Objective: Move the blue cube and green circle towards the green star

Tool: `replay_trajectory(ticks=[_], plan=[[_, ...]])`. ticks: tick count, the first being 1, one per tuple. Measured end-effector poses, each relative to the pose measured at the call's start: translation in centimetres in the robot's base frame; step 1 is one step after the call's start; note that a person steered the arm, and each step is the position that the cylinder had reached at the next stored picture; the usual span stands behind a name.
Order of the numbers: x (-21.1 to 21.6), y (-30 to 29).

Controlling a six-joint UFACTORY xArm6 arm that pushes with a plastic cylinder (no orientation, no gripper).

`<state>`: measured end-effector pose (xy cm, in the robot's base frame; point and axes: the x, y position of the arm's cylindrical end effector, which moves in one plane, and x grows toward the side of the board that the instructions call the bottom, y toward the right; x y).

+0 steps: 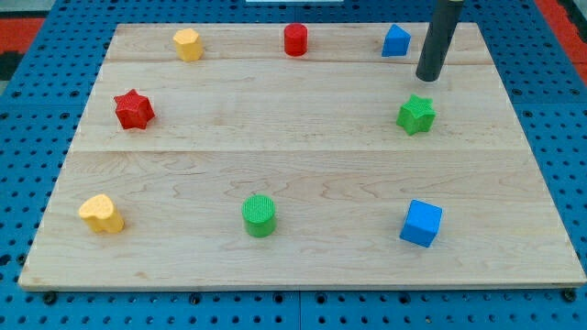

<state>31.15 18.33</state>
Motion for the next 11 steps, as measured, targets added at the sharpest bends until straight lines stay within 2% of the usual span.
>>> replay_trajectory(ticks=[1,2,3,4,5,6,7,9,10,11], plan=[[0.0,-0.4],[0.4,1.7],[7.0,12.1],[17.3,14.5],[25.4,8.9],[30.5,-1.1],[29.4,-10.5],[22.0,-2.8],[23.1,1.0],[25.1,0.6]])
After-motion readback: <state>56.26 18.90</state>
